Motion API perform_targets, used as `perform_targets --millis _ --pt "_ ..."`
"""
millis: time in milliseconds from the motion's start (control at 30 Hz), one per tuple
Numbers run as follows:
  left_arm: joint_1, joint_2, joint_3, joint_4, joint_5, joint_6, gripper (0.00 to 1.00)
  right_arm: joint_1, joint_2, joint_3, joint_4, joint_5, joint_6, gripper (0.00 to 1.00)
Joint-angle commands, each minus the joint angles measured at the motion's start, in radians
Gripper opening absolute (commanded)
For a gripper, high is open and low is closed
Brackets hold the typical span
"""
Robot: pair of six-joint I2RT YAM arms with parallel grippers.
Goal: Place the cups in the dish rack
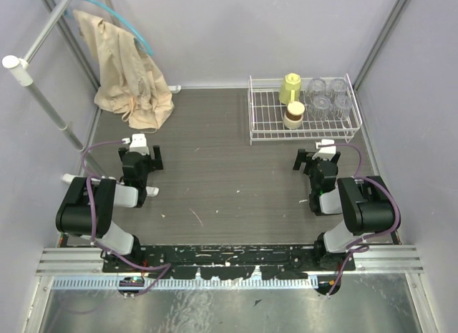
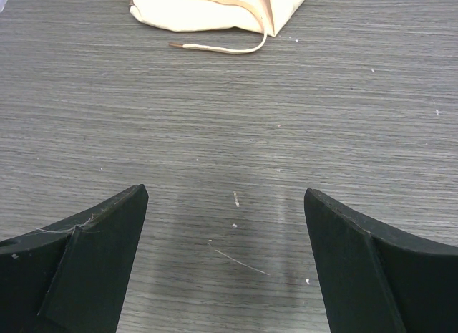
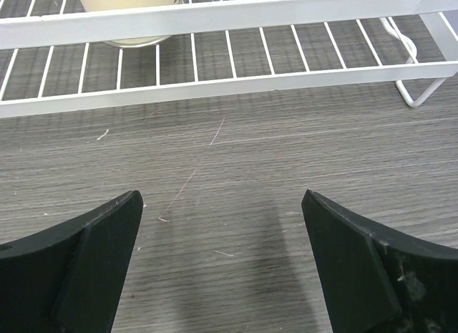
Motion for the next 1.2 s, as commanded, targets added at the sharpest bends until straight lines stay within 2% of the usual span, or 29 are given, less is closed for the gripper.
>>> perform_targets --millis 0,1167 --pt "0.003 -0.009 0.015 0.027 -0.024 -0.003 0.98 -0.003 -0.012 0.008 0.048 0.019 0.006 1.00" --pt "0.003 -0.009 0.015 0.027 -0.024 -0.004 0.98 -0.006 -0.012 0.010 0.046 0.009 0.006 1.00"
